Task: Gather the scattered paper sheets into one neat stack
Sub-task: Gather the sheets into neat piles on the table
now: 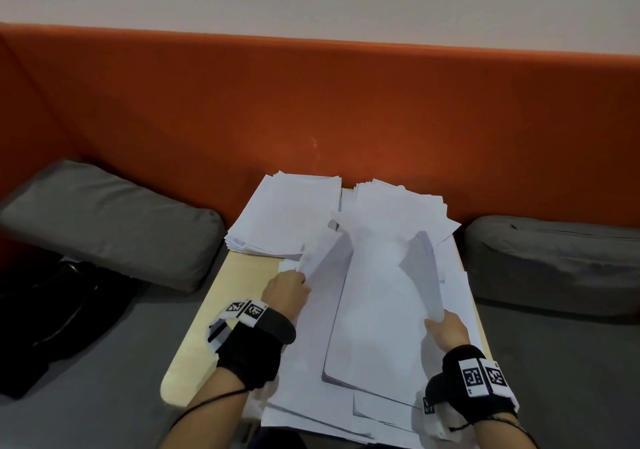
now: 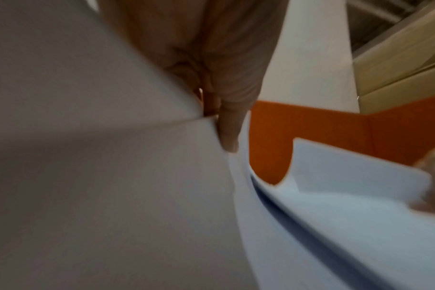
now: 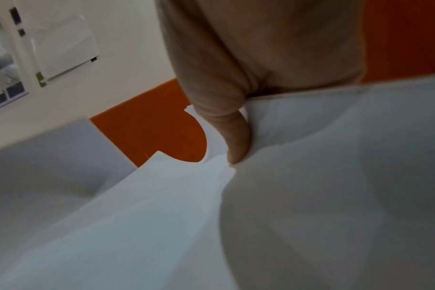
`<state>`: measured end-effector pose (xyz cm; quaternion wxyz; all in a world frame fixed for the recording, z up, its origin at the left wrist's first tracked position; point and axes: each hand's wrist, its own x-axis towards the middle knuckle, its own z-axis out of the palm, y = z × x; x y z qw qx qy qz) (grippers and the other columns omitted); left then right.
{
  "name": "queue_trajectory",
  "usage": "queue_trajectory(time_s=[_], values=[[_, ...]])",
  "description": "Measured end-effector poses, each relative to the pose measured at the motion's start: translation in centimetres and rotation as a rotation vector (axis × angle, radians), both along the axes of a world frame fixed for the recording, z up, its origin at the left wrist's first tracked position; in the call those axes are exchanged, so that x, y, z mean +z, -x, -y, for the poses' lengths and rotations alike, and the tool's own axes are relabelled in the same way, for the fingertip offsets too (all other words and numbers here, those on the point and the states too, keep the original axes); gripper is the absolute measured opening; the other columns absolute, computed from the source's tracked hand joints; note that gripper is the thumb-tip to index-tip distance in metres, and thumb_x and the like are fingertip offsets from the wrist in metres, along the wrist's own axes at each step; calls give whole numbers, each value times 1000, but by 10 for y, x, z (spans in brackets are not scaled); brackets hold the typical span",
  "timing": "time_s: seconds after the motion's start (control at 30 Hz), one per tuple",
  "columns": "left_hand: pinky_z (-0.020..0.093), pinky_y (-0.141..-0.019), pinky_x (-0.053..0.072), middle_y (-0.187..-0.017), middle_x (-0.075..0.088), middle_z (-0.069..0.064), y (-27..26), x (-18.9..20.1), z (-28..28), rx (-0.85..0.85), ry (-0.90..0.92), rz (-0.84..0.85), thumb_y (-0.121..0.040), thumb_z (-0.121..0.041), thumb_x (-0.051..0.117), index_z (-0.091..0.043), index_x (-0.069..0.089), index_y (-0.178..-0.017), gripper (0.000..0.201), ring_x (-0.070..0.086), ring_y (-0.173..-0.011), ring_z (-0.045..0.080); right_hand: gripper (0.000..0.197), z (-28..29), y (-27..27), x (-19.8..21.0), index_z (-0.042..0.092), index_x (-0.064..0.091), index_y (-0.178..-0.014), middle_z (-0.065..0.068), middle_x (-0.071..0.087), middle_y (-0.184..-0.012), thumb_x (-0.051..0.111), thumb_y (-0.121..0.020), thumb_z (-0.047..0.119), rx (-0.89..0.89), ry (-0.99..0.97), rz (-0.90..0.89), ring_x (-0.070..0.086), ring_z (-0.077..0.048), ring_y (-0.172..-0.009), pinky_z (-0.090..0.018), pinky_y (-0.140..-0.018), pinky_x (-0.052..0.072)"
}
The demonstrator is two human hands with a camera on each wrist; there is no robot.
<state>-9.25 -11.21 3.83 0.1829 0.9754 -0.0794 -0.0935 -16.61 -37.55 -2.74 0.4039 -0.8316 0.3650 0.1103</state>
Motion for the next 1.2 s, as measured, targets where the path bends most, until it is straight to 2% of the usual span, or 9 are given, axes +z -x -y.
queue_trajectory(time_s=[0.23,0.4,0.53,0.67,0.8,0.93,1.03,1.13,1.2], values=[[38,-76,50,-89,67,11,-7,80,-18,-148,242,375,-86,2,51,-7,59,-87,12,61,-83,30,23,3,2,4,0,55,-110,-16,56,-94,45,-90,5,8,69,-48,53,-32,-86,-28,-69,37],[20,-65,46,-79,63,-2,-4,110,-26,0,695,570,-86,0,59,-8,62,-85,8,57,-70,15,26,-1,8,4,-3,53,-115,-15,55,-88,45,-91,5,-53,-62,28,52,-30,-79,-30,-69,39],[6,-67,45,-85,62,-7,-11,101,-15,134,1106,419,-83,5,58,-23,56,-85,29,57,-85,9,23,-9,10,10,-5,53,-110,-14,57,-86,48,-92,8,-29,-181,67,52,-26,-75,-30,-66,39],[34,-83,49,-95,58,3,-18,49,-2,284,1277,95,-86,8,53,-22,48,-105,36,56,-92,20,10,-17,23,26,-4,53,-96,-14,57,-91,46,-94,3,0,-338,139,54,-21,-77,-30,-72,43],[39,-95,44,-118,51,16,-12,-22,12,379,1119,-93,-85,13,51,-13,41,-122,46,52,-104,28,31,-19,20,15,0,61,-105,-18,66,-107,56,-89,26,4,-402,89,60,-32,-102,-44,-96,46],[36,-107,37,-138,45,19,-5,-69,16,261,714,-268,-87,7,50,-7,23,-141,62,48,-125,30,40,-17,15,10,12,56,-97,-6,62,-100,44,-94,49,-220,-628,98,56,-26,-100,-35,-89,42],[29,-109,32,-146,35,13,1,-82,21,50,427,-333,-87,-1,51,-8,22,-144,64,38,-133,26,28,-20,19,19,13,59,-100,-10,66,-93,55,-91,40,-196,-734,164,62,-27,-90,-37,-83,48],[36,-109,33,-143,34,13,0,-79,24,25,338,-327,-87,-12,52,-11,24,-144,63,34,-132,30,43,-21,15,10,-3,51,-125,-17,64,-105,63,-87,12,-96,-539,190,62,-32,-94,-37,-80,51],[39,-109,32,-143,32,11,0,-75,23,80,436,-286,-84,-25,61,-16,21,-145,73,33,-132,31,52,-21,16,16,0,51,-125,-16,64,-109,69,-80,19,-34,-495,253,61,-33,-98,-41,-86,50]])
